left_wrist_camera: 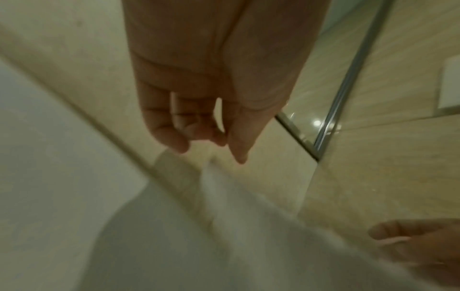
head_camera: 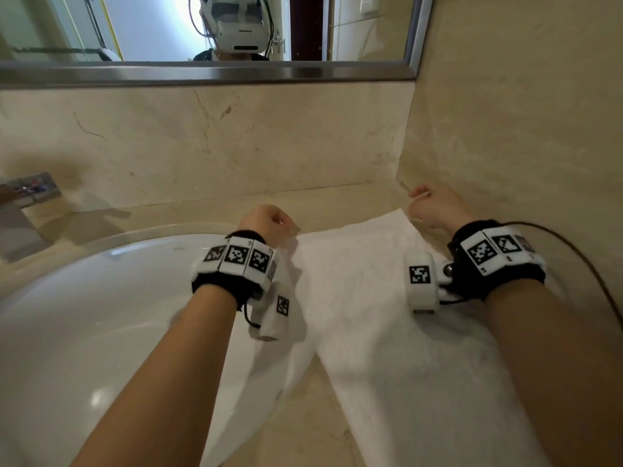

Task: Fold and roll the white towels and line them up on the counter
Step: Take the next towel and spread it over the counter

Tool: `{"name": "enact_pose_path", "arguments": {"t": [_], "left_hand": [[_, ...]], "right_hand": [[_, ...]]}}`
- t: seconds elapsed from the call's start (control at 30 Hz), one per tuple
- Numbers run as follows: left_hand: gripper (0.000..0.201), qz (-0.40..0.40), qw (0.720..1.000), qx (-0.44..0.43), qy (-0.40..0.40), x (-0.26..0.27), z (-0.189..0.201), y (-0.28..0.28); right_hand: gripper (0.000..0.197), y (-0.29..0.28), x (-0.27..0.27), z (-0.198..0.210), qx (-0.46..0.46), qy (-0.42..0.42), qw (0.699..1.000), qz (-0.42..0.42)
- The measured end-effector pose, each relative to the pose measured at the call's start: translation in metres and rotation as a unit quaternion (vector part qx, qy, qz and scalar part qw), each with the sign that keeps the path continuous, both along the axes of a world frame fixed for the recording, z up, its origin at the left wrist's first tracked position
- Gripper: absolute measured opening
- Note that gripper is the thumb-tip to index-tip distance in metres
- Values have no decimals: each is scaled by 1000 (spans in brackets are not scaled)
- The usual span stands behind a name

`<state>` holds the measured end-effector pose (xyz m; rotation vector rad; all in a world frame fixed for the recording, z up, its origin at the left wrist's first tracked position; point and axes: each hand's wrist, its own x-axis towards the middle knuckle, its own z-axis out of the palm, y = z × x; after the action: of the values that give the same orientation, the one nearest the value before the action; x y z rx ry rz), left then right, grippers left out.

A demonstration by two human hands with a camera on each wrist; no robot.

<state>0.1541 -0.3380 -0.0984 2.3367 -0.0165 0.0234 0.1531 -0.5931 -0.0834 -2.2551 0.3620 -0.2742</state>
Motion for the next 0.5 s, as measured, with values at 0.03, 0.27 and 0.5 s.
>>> {"name": "enact_pose_path", "arguments": {"t": [0.03, 0.27, 0.5], "left_hand": [[12, -5, 1000, 5, 0, -2, 10, -1], [10, -232, 967, 74, 74, -67, 73, -46], [57, -402, 829, 365, 135, -166, 34, -105]], "right_hand": [[23, 1, -5, 12, -3, 18, 1000, 16], [12, -3, -87, 72, -112, 191, 964, 148], [14, -28, -183, 67, -248, 325, 889, 208]]}}
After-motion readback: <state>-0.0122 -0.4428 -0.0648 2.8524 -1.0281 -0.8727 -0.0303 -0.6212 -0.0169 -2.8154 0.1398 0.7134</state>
